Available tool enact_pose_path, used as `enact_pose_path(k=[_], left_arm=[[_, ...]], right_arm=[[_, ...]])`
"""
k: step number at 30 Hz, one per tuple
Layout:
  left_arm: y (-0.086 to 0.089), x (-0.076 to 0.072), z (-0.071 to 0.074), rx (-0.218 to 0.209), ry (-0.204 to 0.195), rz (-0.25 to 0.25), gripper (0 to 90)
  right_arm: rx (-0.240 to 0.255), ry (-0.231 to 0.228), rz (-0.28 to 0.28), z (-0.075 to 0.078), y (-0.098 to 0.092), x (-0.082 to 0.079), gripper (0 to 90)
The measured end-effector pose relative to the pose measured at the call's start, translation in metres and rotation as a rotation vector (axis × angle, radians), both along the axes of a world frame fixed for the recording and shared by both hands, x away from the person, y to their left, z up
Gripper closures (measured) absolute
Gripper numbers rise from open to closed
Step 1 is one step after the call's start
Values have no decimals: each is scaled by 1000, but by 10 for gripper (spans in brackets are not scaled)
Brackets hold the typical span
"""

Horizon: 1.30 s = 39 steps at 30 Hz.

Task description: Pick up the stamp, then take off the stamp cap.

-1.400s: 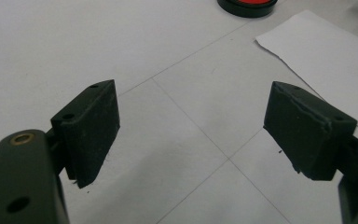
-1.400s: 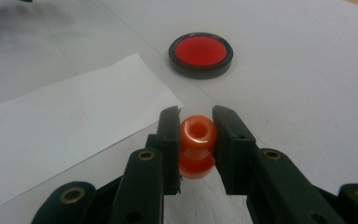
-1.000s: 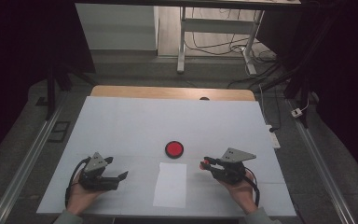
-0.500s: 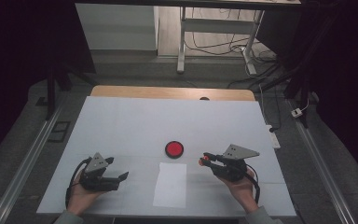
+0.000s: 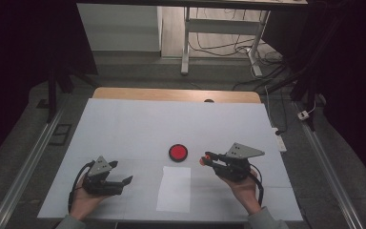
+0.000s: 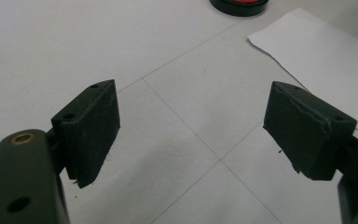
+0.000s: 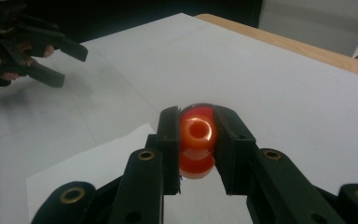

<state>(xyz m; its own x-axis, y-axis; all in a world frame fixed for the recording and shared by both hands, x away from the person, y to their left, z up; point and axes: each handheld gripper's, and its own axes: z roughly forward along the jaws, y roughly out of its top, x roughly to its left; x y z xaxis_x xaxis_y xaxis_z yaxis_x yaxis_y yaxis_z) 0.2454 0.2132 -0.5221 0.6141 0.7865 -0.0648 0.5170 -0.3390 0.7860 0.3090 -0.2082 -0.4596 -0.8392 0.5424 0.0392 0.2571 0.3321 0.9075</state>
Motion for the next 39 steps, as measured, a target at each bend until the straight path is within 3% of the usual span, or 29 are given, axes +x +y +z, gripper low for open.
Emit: enact_pose_path(k=[7,28,39], left_arm=[[0,1,-1,3,-1,-10,187],[0,0,4,3,-21,-14,193],[-13,1,13,19,-50,-54,207]], right_arm=[[39,9,20,5,12,4,719],[31,-11,35,5,13,2,719],[31,-10,37,4,14,2,719]])
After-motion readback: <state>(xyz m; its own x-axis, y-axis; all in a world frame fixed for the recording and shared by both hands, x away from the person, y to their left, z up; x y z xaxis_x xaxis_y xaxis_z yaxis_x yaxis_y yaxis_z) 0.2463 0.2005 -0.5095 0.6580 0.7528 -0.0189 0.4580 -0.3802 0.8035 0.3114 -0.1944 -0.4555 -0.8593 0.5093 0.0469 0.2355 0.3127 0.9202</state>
